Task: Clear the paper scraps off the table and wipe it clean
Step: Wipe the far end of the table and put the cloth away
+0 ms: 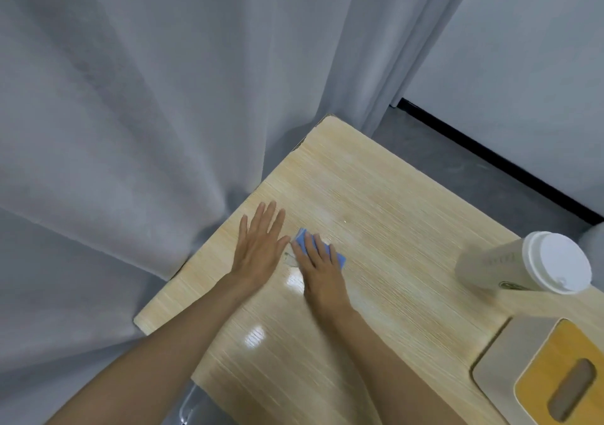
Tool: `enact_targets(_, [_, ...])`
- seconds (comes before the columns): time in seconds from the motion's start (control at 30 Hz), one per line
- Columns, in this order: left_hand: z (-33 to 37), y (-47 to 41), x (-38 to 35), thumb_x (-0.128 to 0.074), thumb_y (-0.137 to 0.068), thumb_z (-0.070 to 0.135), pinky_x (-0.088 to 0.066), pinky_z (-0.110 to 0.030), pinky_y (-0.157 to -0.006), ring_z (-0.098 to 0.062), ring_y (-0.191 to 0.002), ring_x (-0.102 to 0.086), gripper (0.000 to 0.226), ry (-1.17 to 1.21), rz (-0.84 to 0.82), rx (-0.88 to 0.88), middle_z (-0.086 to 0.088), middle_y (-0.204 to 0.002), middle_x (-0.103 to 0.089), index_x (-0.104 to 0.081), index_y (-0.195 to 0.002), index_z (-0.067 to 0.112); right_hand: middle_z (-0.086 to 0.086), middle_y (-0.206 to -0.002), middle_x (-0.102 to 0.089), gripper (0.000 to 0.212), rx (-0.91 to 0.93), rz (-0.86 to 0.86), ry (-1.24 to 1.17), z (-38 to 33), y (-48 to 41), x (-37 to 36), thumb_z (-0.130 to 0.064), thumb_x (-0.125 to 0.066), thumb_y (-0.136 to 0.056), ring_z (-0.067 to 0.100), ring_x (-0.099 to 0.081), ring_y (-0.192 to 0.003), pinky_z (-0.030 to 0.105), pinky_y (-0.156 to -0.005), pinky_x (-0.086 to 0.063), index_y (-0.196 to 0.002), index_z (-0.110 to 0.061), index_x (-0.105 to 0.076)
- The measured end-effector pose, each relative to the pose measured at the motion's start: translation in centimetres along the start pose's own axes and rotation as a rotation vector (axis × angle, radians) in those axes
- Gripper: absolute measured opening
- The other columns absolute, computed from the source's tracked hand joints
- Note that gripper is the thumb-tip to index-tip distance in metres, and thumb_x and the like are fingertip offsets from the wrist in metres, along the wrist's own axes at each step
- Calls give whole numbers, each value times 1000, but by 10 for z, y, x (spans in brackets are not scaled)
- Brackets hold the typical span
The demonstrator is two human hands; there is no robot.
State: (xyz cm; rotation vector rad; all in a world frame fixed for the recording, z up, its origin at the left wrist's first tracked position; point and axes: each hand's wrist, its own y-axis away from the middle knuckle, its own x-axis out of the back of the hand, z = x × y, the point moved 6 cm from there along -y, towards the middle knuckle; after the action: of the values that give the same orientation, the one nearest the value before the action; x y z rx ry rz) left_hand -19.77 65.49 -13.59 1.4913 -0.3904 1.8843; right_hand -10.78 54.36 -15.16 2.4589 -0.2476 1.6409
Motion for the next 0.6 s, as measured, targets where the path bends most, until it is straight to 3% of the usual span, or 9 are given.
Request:
enact_targets(0.07, [0,-3,2,-1,-92,50,9,-37,-114,-13,-145,5,70,38,57,7,-3,-159,-9,-19,-151,17,13,-150,-35,68,200,-47,-23,13,-6,4,11,-42,-78,29,-29,-140,50,-112,-26,-142,-12,-39])
enact_targets(0.13, [1,-6,6,-6,-94,47,6,-38,-115,-14,-146,-1,66,56,90,8,-4,-159,-15,-24,-150,15,16,-147,-39,58,283,-59,29,35,-17,18,7,-46,-84,30,-31,-138,42,-118,-17,-140,-8,-42])
enact_targets(0.2, [0,-10,9,-12,-99,45,5,-39,-116,-14,-147,-1,60,85,101,17,-4,-159,-15,-25,-150,15,20,-144,-42,46,138,39,-14,64,-38,37,-3,-38,-91,35,-32,-137,37,-118,-10,-136,-2,-46])
enact_targets(0.3, [1,-19,14,-22,-102,38,5,-41,-117,-13,-147,1,52,126,117,62,-2,-159,-13,-24,-150,16,11,-156,-20,52,-239,130,-173,77,-49,43,1,-36,-96,27,-15,-146,27,-116,-1,-146,-9,-31])
enact_targets(0.33, [3,-23,15,-23,-102,37,5,-41,-118,-13,-147,0,52,143,125,71,-2,-159,-13,-24,-150,16,9,-157,-19,54,-262,107,-201,68,-47,37,3,-37,-95,24,-15,-146,26,-115,-2,-146,-10,-31])
enact_targets(0.43, [11,-32,13,-23,-102,36,4,-41,-118,-13,-147,-1,51,180,128,91,-2,-159,-13,-23,-150,16,11,-143,-46,45,-3,124,-189,45,-34,23,2,-45,-90,17,-35,-136,32,-118,-20,-134,-5,-51])
enact_targets(0.53, [18,-35,12,-20,-103,38,6,-37,-117,-11,-147,0,51,200,140,54,-1,-159,-14,-23,-149,17,-11,-126,-56,36,70,79,-70,69,-42,50,-52,-38,-95,-4,-43,-121,19,-111,-26,-123,-38,-56])
enact_targets(0.57, [19,-34,12,-20,-102,39,7,-36,-116,-10,-146,0,52,211,148,42,-1,-158,-14,-24,-149,17,-13,-117,-57,37,71,97,-41,82,-49,58,-60,-34,-93,1,-47,-116,24,-109,-29,-114,-41,-57])
enact_targets(0.6, [19,-34,14,-20,-102,41,8,-35,-116,-10,-146,0,53,223,155,38,-1,-158,-14,-25,-149,17,-12,-113,-58,32,28,82,-71,91,-54,64,-55,-34,-96,7,-49,-115,31,-107,-31,-112,-39,-57])
